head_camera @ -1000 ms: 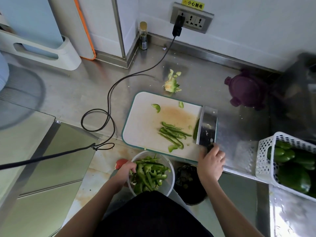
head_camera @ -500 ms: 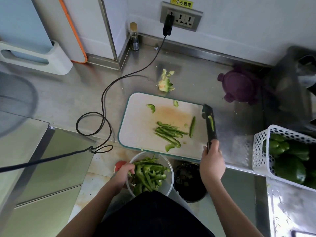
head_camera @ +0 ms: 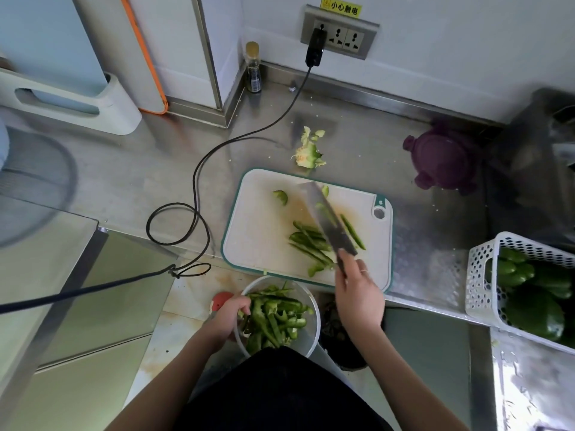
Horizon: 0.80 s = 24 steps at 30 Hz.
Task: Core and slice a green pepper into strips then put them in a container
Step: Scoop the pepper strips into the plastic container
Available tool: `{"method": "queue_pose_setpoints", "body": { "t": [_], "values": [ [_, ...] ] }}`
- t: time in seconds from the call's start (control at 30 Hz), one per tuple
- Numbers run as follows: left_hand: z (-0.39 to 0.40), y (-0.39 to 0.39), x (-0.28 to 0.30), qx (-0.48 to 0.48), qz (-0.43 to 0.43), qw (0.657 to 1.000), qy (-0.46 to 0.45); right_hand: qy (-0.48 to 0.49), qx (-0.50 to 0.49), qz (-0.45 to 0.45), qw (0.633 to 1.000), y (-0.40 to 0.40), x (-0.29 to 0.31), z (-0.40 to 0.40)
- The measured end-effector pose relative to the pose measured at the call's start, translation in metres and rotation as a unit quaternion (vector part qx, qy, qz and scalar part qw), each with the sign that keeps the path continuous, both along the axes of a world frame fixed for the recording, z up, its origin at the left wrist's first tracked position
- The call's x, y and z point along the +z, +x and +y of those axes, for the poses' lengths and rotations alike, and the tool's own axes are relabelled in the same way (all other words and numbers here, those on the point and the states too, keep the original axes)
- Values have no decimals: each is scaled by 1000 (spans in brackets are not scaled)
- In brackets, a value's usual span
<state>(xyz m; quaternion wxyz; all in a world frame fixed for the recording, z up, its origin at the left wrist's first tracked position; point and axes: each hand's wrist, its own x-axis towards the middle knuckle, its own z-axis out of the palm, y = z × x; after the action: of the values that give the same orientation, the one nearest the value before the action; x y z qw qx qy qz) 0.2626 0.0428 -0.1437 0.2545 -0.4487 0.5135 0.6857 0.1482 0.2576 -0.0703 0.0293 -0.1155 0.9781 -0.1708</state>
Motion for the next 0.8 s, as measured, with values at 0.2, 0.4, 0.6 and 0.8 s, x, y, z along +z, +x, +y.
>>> {"method": "queue_pose_setpoints", "body": {
  "t": [0.2,0.4,0.6,0.8],
  "values": [
    [0,-3,5,3,-1,1000,4,-29,-49,-66,996,2,-4,18],
    [0,-4,3,-7,1,1000,-6,-83,75,-59,992,22,-6,3],
    [-2,-3,12,-16,-8,1000,-3,2,-46,-44,998,-11,-3,32],
    [-2,-3,10,-4,-12,1000,11,19,-159,-18,987,-13,-14,32]
  ]
}}
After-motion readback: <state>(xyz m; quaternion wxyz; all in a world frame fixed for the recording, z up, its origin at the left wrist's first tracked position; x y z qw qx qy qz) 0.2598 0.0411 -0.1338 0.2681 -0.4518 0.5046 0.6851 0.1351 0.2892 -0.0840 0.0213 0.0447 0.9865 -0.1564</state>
